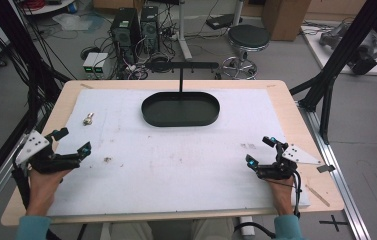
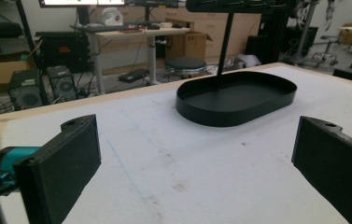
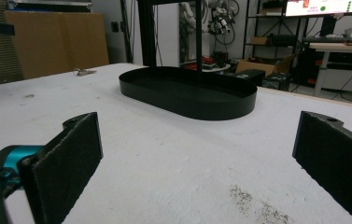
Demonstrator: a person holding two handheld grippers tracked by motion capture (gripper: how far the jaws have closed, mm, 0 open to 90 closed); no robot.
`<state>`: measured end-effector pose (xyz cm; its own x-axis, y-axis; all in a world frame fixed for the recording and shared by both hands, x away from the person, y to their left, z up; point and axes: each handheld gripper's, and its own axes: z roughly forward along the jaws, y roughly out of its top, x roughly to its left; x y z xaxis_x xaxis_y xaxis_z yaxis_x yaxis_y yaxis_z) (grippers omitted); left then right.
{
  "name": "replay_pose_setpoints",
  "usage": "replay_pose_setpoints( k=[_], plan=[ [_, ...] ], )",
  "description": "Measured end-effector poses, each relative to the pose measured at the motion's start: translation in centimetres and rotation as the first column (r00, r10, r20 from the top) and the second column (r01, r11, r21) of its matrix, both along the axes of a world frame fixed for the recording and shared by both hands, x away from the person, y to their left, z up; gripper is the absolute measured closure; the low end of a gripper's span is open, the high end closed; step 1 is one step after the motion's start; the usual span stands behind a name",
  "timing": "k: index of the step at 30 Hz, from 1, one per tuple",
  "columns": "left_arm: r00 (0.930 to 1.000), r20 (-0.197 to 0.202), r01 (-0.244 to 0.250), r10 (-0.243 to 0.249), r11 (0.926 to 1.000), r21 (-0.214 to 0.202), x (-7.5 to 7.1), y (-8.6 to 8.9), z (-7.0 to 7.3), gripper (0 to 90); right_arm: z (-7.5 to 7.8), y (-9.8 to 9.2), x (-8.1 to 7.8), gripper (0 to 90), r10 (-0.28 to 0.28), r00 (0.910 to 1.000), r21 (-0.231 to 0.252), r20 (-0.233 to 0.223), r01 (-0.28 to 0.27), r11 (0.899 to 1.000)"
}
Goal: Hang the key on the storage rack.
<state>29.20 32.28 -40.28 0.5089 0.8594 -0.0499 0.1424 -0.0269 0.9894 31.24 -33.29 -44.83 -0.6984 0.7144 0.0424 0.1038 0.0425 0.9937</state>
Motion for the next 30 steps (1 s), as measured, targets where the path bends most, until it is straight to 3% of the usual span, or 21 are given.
replay_pose_setpoints(
  k=[3, 8, 11, 13, 15, 17, 18, 19, 25, 26, 30],
  plan=[
    [0.999, -0.044, 0.007, -0.007, 0.9999, 0.009, 1.1, 0.8, 1.5, 1.7, 0.0, -0.1, 0.0, 0.7, 0.001, 1.0, -0.001, 0.001, -0.001, 1.0],
    [0.9932, -0.116, 0.021, -0.007, 0.9927, 0.119, 3.4, 1.3, 3.7, 1.7, 0.0, -0.1, 0.0, 0.7, 0.002, 1.0, -0.001, 0.001, -0.002, 1.0],
    [0.9846, -0.174, 0.045, -0.013, 0.9818, 0.185, 5.5, 1.2, 5.2, 1.7, 0.0, -0.1, 0.1, 0.7, 0.001, 1.0, 0.001, 0.001, -0.001, 1.0],
    [0.982, -0.189, 0.046, -0.009, 0.9804, 0.192, 6.1, 1.2, 5.4, 1.7, 0.0, -0.1, 0.1, 0.6, 0.001, 1.0, 0.001, 0.001, -0.001, 1.0],
    [0.9734, -0.229, 0.049, 0.004, 0.9734, 0.224, 7.2, 1.1, 5.8, 1.8, 0.0, -0.1, 0.0, 0.7, 0.001, 1.0, 0.001, 0.0, -0.001, 1.0],
    [0.9593, -0.282, 0.072, 0.003, 0.9649, 0.252, 8.4, 1.0, 6.2, 2.1, 0.0, -0.1, 0.0, 0.6, 0.001, 1.0, 0.001, 0.001, -0.001, 1.0],
    [0.9505, -0.311, 0.091, 0.004, 0.9527, 0.29, 9.4, 0.9, 6.4, 2.1, 0.0, -0.1, 0.0, 0.7, 0.001, 1.0, 0.001, 0.001, -0.001, 1.0],
    [0.9505, -0.311, 0.091, 0.004, 0.9527, 0.29, 9.4, 0.9, 6.4, 2.1, 0.0, -0.1, 0.0, 0.7, 0.001, 1.0, 0.001, 0.001, -0.001, 1.0],
    [0.9279, -0.372, 0.097, 0.028, 0.9451, 0.312, 12.1, 1.0, 6.4, 2.1, 0.0, 0.0, 0.0, 0.7, -0.001, 1.0, 0.0, 0.003, 0.001, 1.0],
    [0.9224, -0.385, 0.098, 0.03, 0.9467, 0.307, 12.5, 1.1, 6.2, 2.1, 0.0, 0.0, 0.0, 0.7, -0.002, 1.0, -0.001, 0.001, 0.002, 1.0],
    [0.8985, -0.437, 0.111, 0.046, 0.9384, 0.327, 14.0, 1.4, 5.5, 2.1, 0.0, 0.0, 0.0, 0.7, -0.001, 1.0, -0.001, 0.002, 0.001, 1.0]
  ],
)
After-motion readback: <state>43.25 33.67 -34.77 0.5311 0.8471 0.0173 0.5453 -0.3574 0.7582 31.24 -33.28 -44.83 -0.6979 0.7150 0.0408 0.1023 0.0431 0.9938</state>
